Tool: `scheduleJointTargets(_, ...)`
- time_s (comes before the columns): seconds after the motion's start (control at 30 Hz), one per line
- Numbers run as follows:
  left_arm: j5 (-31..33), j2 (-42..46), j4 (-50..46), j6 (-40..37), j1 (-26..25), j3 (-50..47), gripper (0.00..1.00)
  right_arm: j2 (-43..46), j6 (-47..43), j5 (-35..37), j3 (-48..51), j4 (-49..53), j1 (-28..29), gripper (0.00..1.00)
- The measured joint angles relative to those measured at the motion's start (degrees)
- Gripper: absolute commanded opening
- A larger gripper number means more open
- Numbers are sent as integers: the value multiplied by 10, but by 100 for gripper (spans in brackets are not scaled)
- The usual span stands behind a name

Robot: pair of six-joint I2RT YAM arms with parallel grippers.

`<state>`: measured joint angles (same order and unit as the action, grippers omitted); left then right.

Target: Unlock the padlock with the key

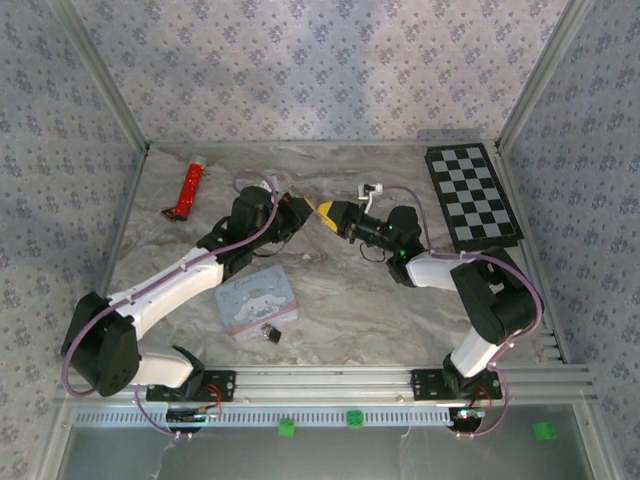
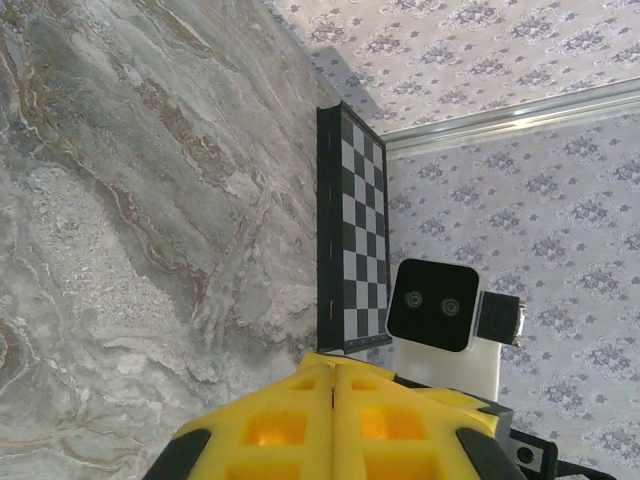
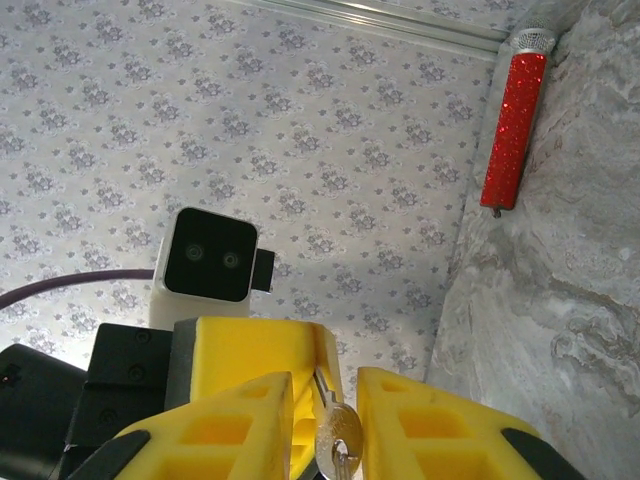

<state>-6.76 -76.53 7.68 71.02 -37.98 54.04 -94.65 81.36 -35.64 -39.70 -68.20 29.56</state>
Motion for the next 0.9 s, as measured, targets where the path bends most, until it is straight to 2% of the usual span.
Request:
scheduleJointTargets(0.47, 6, 1, 17, -3, 3, -3, 0, -13, 23, -8, -9, -20, 6, 20)
scheduleJointTargets(0.9, 9, 3, 29, -4, 4, -7, 0, -14, 23, -8, -10, -23, 8, 12)
